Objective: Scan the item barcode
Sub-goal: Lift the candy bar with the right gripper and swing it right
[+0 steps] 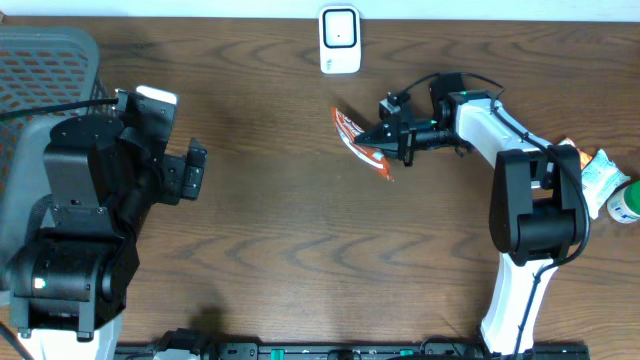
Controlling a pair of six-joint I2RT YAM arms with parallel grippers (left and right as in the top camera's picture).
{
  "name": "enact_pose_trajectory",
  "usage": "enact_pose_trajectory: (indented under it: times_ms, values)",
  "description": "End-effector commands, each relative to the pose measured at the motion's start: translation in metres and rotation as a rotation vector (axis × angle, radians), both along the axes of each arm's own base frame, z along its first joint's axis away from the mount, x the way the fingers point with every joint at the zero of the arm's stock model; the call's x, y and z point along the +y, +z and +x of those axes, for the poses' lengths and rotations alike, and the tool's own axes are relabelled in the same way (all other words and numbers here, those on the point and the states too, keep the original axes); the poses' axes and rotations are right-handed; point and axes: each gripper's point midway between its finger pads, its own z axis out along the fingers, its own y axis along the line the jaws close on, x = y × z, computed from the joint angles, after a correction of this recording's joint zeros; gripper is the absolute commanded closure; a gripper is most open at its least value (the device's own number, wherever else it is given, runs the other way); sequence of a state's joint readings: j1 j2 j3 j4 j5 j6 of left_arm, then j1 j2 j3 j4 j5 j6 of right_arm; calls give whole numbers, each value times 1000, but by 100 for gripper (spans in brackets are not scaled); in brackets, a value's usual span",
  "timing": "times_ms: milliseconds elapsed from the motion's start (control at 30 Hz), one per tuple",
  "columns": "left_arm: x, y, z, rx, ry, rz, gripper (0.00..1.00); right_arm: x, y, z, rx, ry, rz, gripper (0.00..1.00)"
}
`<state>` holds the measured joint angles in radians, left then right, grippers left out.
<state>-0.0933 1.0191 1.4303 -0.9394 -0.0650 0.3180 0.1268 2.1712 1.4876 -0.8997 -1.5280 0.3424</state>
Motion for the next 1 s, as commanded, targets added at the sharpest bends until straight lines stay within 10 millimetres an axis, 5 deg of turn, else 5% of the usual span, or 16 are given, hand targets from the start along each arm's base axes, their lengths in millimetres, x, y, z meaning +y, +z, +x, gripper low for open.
enact_pose_trajectory:
  times_ms: [0,367,600,967]
  values:
    - [1,-1,0,5,1,-4,2,-4,13,-8,-70,-7,43,99]
    - [1,-1,0,5,1,-4,2,-15,5,-24,25,-32,31,99]
    - [1,-1,0,5,1,-4,2,-43,-3,-19,51,-88,-28,99]
    - [0,-1,0,5,1,-4,2,-64,-12,-50,63,-25,-153,99]
